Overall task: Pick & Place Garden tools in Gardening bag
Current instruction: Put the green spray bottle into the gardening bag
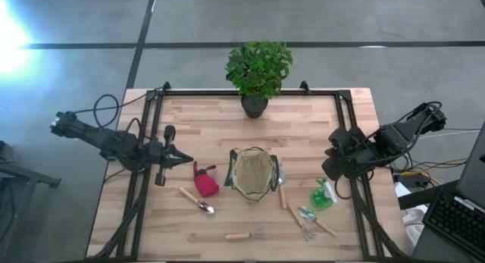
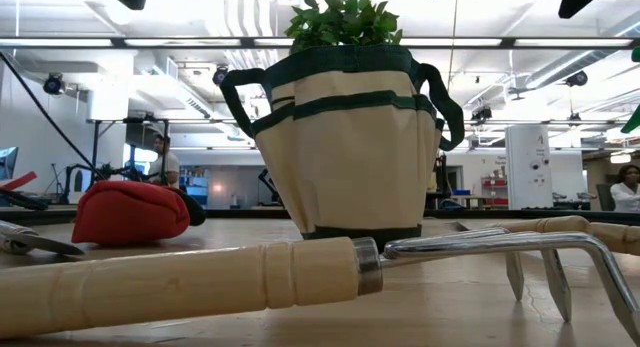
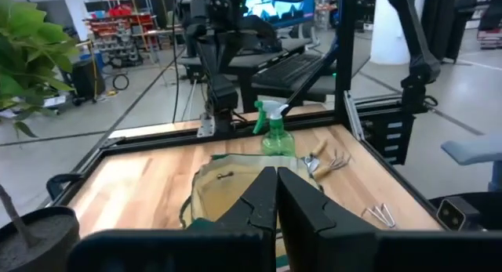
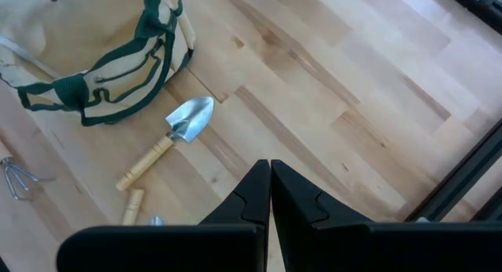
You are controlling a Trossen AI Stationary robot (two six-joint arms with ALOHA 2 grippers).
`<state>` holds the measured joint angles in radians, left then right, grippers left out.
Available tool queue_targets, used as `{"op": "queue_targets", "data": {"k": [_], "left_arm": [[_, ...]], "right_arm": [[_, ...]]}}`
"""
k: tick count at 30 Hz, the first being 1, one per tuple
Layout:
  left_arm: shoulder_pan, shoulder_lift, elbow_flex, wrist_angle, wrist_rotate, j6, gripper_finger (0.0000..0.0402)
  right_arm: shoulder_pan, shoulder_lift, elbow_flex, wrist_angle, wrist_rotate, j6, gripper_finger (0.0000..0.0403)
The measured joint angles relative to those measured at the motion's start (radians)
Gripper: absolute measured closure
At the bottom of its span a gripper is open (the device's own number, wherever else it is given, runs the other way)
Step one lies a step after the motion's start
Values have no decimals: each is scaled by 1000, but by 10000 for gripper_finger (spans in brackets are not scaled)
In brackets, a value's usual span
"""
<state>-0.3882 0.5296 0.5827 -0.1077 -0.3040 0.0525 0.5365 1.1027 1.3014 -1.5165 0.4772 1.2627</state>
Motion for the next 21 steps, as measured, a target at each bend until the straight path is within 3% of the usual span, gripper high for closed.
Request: {"op": "queue_targets", "data": {"k": [12, 21], "left_arm": [[1, 4, 0, 29, -24, -9, 377], [1, 4, 1, 27, -134, -47, 255]], "right_arm": [[0, -1, 0, 1, 18, -6, 394], [0, -1, 0, 2, 17, -6, 394]]}}
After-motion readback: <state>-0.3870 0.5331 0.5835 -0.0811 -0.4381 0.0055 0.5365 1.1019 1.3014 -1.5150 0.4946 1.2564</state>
